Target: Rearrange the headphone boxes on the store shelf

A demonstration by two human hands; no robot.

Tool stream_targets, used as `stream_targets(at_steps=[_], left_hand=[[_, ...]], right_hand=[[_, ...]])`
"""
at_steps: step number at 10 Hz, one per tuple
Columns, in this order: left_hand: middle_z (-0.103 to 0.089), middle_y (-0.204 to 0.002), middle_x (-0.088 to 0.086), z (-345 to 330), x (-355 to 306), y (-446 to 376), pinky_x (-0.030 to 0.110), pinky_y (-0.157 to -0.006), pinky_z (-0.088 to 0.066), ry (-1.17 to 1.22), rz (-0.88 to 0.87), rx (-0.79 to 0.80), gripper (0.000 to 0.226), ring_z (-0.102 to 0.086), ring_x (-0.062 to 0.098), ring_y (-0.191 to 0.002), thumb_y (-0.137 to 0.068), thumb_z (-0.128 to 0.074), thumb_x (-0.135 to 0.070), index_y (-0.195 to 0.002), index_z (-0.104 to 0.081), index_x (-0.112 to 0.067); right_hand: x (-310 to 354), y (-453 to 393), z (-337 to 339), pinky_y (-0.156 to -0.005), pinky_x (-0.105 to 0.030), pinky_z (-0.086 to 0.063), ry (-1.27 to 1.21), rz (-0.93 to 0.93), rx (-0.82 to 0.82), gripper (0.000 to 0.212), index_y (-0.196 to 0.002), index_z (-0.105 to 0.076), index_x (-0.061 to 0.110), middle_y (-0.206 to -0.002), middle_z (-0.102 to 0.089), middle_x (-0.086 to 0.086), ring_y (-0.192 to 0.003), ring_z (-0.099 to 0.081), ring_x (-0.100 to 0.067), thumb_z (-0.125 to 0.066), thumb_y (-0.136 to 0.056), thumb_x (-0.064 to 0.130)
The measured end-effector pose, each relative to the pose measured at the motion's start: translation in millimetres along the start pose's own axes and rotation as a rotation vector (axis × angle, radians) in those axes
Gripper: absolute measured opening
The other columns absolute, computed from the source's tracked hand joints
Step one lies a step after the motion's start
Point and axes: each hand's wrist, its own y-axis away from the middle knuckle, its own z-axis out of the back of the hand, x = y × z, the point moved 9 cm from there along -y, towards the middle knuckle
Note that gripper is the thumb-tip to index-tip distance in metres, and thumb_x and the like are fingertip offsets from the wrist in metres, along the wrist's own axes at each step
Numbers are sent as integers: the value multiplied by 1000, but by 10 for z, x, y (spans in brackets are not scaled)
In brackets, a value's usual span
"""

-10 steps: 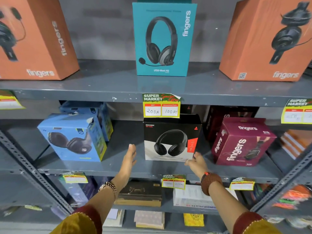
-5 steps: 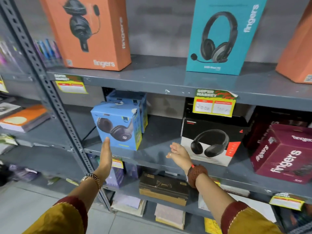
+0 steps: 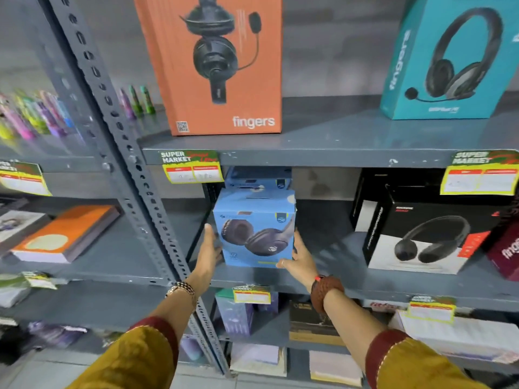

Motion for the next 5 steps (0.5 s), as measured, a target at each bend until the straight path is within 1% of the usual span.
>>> stream_targets(at_steps=[1,2,3,4,5], left_hand=[[-31,-154,6,13,54,-101,41,-114,-25,17,-2,57,64,-32,27,-140,-91,-13,-59,-144,-28,-26],[-31,-154,0,-21,144,-191,44,-120,-20,51,-1,112,82,-29,21,-142,-77,-23,-78,-143,-30,-29],[-32,-154,-3,-42,168,-220,46,-120,-20,15,1,157,104,-30,17,-142,-57,-29,-92,-142,-31,-34],[-32,-152,-5,-27,198,-267,44,-120,-18,24,-14,157,85,-28,16,-142,-73,-21,-82,-142,-31,-33],[-28,-154,-7,-12,207,-284,44,-121,-17,-12,-26,120,88,-26,14,-143,-72,-21,-84,-143,-28,-33]], right_hand=[[2,-30,-35,-100,-43,-48,-17,15,-51,99,-147,-16,39,-135,-46,12,-125,-48,-17,-60,-70,-8],[25,-53,-46,-91,-32,-50,-58,-1,-90,97,-147,-17,32,-133,-45,10,-115,-47,-10,-55,-72,-17],[52,-71,-58,-88,-28,-46,-67,-1,-94,96,-148,-14,28,-129,-38,12,-115,-39,-6,-53,-74,-19],[64,-70,-64,-87,-27,-45,-46,-14,-103,95,-148,-12,27,-130,-36,13,-117,-37,-7,-52,-75,-19],[76,-68,-63,-88,-28,-48,-39,-8,-116,96,-148,-11,28,-137,-39,10,-122,-41,-10,-52,-74,-17]])
